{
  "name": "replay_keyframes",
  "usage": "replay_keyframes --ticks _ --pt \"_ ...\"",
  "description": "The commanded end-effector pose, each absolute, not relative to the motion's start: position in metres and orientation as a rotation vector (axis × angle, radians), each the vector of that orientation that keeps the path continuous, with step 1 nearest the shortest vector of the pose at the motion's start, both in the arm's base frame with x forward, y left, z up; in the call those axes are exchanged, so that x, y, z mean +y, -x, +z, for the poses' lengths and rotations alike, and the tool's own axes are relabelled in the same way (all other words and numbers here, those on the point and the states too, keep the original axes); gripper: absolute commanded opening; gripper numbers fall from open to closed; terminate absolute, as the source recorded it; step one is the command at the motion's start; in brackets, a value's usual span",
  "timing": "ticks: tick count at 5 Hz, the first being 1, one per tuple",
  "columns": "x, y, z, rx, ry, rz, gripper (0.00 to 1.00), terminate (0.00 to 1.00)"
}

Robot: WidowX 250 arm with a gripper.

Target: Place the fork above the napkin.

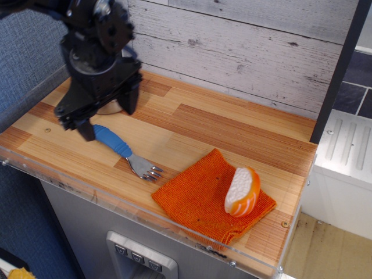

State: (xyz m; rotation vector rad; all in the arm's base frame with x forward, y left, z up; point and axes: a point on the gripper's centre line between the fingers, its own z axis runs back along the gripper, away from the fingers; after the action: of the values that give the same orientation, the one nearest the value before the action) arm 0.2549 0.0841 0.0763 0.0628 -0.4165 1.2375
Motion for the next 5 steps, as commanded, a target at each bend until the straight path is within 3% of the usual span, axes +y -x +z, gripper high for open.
replay_keyframes --ticks 1,5 --pt "0.095 -0.262 0.06 -0.402 -0.092 1.273 1.0 0.0" --pt "0.11 -0.269 0.014 -0.323 -0.098 1.269 1.0 0.0"
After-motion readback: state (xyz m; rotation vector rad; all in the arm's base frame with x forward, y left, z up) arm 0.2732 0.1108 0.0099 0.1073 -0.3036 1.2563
